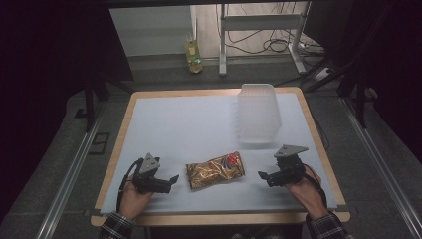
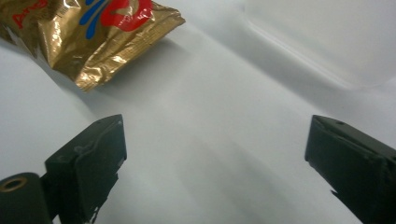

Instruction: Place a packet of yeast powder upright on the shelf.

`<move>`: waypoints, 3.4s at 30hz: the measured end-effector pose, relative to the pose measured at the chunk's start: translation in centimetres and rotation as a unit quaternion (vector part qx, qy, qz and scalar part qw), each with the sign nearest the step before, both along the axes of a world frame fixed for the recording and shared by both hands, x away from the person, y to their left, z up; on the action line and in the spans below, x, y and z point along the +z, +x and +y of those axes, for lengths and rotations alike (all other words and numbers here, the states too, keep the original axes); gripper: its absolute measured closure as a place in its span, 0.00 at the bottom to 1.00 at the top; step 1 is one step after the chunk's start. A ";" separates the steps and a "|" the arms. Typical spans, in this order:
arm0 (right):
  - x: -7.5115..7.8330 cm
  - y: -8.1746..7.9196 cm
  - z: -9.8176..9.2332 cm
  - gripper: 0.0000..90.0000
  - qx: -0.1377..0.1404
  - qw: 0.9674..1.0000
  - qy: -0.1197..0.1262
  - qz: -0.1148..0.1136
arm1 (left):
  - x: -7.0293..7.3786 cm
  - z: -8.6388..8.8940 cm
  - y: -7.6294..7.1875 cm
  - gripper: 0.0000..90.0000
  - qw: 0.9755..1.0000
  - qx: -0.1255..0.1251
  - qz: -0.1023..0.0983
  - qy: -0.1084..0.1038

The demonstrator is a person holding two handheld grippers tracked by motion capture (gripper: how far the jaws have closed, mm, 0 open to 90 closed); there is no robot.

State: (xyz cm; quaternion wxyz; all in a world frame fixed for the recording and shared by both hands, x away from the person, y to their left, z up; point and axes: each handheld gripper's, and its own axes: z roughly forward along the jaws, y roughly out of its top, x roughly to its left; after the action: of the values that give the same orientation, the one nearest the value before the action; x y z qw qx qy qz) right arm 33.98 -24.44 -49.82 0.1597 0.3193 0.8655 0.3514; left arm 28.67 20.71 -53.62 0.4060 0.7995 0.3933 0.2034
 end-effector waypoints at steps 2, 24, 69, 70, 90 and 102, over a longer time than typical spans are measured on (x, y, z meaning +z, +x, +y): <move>-0.2 0.2 -0.2 0.05 0.002 1.000 0.003 0.001 | 0.0 0.1 0.1 0.03 1.000 0.003 0.000 -0.004; -1.2 0.4 0.6 0.03 0.030 0.999 -0.025 0.007 | -0.2 0.0 0.6 0.02 0.998 -0.004 0.046 -0.041; -1.8 0.4 1.2 0.05 0.038 0.998 -0.044 0.008 | 1.0 -5.7 1.3 1.00 0.994 -0.101 0.035 -0.022; -1.8 0.4 1.3 0.05 0.038 0.998 -0.044 0.008 | 0.8 -5.9 1.5 1.00 0.994 -0.102 0.033 -0.017; -1.6 0.3 1.2 0.05 0.043 0.998 -0.039 0.009 | -0.4 -6.1 0.2 1.00 0.994 -0.098 0.032 0.022; -0.9 0.4 1.7 0.04 0.068 0.997 -0.003 0.041 | -0.9 -5.6 0.0 1.00 0.993 -0.102 0.051 0.031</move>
State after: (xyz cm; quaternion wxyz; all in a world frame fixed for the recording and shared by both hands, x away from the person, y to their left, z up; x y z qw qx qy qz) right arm 34.39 -22.72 -50.71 0.1007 0.2736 0.8921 0.3451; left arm 28.66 15.13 -54.56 0.3790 0.8568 0.3236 0.1321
